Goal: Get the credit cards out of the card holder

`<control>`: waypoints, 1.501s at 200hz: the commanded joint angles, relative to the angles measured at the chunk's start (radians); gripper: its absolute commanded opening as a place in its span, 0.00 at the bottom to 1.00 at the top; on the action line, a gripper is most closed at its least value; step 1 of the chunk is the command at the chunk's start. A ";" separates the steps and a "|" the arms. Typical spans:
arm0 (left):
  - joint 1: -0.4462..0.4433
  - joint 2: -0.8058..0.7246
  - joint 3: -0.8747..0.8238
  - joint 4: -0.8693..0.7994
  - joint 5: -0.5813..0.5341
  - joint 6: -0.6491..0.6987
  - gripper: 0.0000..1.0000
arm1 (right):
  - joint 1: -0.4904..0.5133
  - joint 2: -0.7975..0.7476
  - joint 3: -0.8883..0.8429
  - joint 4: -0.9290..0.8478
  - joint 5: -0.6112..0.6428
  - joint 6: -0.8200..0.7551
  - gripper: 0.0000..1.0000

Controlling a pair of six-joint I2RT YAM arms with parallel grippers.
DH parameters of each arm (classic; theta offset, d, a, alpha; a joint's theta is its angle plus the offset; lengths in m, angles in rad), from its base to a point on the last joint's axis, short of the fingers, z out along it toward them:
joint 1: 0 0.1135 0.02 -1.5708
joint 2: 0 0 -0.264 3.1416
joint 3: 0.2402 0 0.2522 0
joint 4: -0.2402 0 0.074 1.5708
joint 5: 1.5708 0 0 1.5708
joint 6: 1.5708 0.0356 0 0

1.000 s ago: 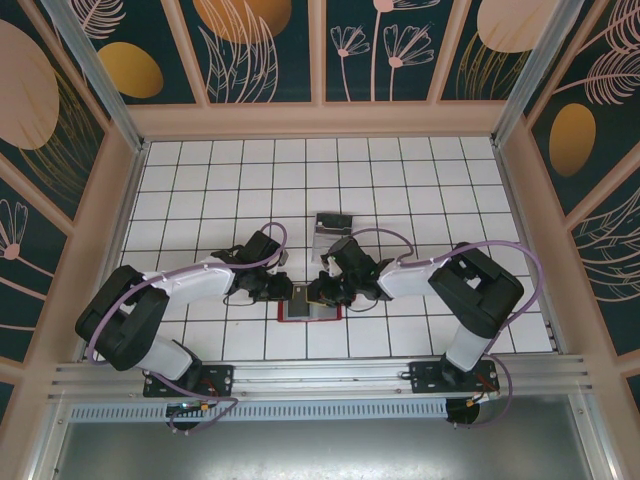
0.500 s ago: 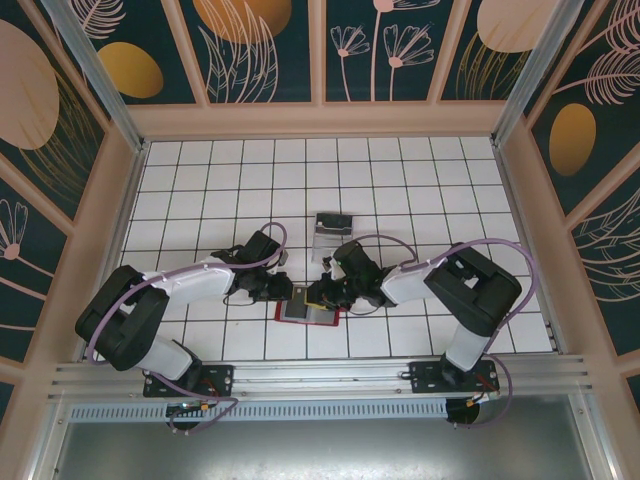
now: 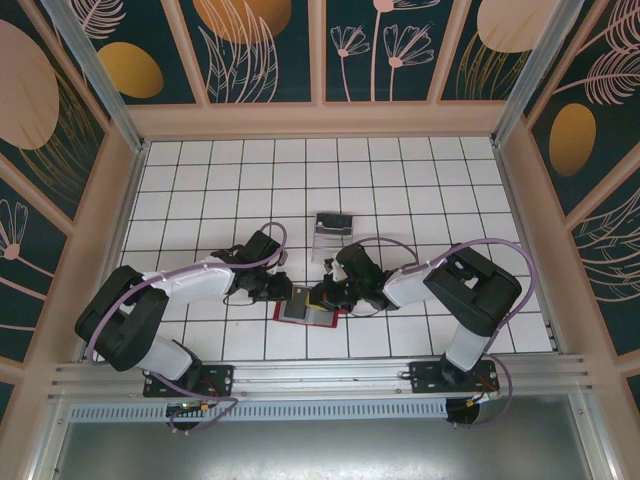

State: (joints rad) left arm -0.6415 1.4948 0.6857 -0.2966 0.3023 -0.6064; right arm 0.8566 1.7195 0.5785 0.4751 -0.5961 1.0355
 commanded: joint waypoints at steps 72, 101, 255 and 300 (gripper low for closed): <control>-0.003 -0.005 0.021 -0.083 -0.069 0.008 0.22 | -0.022 -0.095 -0.037 -0.094 0.027 -0.035 0.06; -0.004 -0.004 0.020 -0.083 -0.071 0.008 0.22 | -0.028 -0.105 -0.037 -0.129 0.039 -0.047 0.06; -0.004 -0.087 0.009 -0.084 -0.015 -0.009 0.49 | -0.017 -0.001 0.047 -0.086 -0.027 -0.075 0.06; -0.021 -0.057 0.011 -0.100 -0.016 0.011 0.54 | -0.018 0.001 0.048 -0.094 -0.024 -0.074 0.06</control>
State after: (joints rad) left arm -0.6495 1.4212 0.6979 -0.3531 0.2806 -0.6197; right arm 0.8375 1.7031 0.6071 0.3878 -0.6159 0.9775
